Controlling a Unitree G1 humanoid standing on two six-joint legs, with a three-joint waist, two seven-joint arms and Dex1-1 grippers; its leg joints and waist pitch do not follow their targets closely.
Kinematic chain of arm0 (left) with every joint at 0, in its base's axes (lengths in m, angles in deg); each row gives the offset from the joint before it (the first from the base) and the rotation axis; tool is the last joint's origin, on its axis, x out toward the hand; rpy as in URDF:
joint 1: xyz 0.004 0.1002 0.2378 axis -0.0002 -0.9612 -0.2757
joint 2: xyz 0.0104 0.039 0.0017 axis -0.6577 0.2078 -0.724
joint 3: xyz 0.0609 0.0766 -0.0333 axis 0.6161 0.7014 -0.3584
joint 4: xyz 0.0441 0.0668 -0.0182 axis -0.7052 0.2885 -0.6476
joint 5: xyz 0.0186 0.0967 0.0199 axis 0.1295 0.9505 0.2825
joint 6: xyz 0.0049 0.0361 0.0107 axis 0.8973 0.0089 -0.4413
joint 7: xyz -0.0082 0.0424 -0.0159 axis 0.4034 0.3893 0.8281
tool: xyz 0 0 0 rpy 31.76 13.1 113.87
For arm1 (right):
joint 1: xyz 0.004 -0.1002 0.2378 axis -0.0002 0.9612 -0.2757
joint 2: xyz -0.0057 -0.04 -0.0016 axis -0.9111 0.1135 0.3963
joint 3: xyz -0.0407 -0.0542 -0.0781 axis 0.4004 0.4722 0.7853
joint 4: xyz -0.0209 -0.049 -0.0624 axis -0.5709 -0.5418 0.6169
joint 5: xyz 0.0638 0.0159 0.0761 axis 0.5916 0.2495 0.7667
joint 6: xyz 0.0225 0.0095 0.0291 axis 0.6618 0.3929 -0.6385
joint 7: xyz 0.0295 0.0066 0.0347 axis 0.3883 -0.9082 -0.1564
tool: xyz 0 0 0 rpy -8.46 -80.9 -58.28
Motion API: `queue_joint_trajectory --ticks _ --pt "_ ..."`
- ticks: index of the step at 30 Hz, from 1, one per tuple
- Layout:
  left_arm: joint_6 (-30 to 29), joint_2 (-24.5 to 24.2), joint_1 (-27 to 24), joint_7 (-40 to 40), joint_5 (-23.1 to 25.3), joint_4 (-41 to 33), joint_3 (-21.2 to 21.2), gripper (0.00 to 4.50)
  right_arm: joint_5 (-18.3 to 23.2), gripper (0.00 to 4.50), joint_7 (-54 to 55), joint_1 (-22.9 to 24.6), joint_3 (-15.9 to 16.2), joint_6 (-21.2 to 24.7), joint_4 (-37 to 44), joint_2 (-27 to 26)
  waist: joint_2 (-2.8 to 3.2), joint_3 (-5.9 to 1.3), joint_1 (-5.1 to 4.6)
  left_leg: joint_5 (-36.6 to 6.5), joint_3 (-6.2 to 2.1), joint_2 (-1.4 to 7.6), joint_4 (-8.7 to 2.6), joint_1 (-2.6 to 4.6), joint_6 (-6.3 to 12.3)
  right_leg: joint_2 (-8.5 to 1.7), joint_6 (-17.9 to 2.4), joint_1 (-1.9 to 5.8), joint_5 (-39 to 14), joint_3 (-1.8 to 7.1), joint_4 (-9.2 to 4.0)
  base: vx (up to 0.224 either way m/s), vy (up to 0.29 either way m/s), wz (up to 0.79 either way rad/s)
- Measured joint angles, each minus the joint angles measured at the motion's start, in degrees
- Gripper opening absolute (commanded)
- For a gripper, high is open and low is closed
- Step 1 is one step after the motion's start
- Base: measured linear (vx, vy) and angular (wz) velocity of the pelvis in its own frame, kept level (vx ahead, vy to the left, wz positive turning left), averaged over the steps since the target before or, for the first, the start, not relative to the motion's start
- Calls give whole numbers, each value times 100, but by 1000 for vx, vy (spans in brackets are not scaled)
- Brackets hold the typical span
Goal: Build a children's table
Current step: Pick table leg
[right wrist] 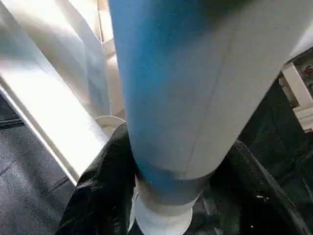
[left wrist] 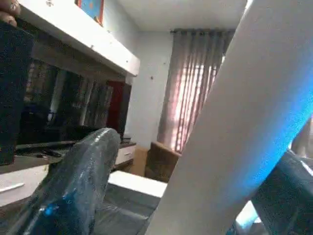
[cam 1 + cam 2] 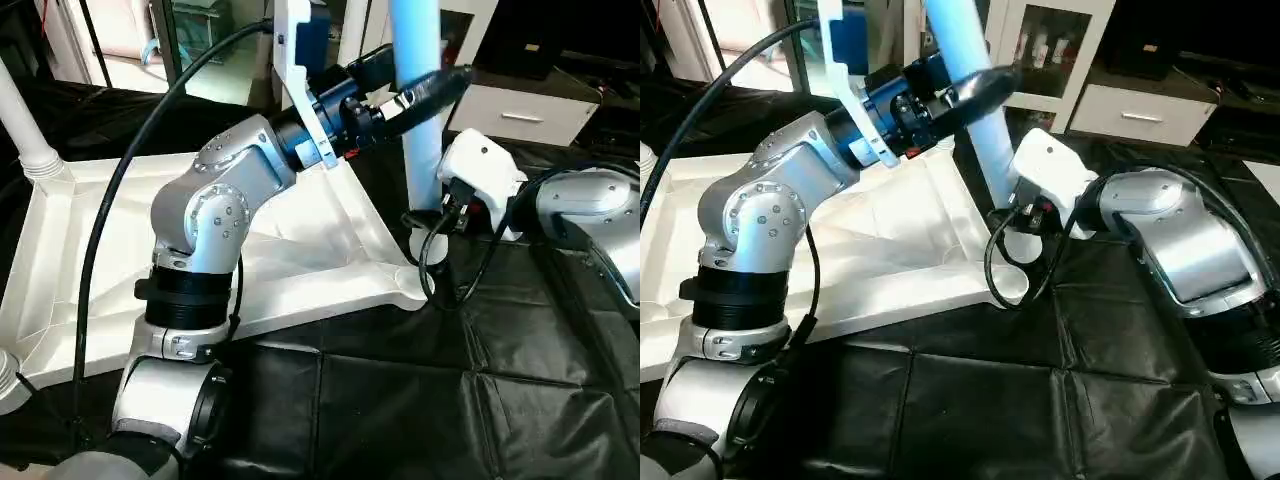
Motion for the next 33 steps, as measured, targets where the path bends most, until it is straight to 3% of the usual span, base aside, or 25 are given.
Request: queue_joint_trajectory --ticks 9,13,26,29,33 --pt "-120 -39 -1 72 -58 -65 17 303 -112 172 65 0 -1 3 -12 -220 0 0 7 0 0 0 2 0 0 0 -4 0 4 0 2 0 0 0" --pt "-119 -48 0 106 -69 -67 14 295 -116 172 118 -1 -5 3 -59 -276 0 0 12 0 0 0 4 1 0 0 -4 1 6 1 2 0 0 0" --pt "-196 -95 2 294 -203 -64 -124 200 -184 172 225 0 -47 3 -94 -514 0 0 49 0 -1 0 6 1 -1 0 3 0 26 1 2 0 0 0" --pt "-170 -102 57 416 -211 -10 -233 189 -129 245 226 0 -96 3 -88 -598 0 0 51 0 -1 0 6 1 -1 0 3 0 29 0 2 0 0 0" --pt "-225 -117 168 618 -249 170 -381 172 193 276 230 -1 -419 23 -24 -875 1 0 59 0 -1 0 8 1 -1 0 3 0 32 0 1 0 0 0"
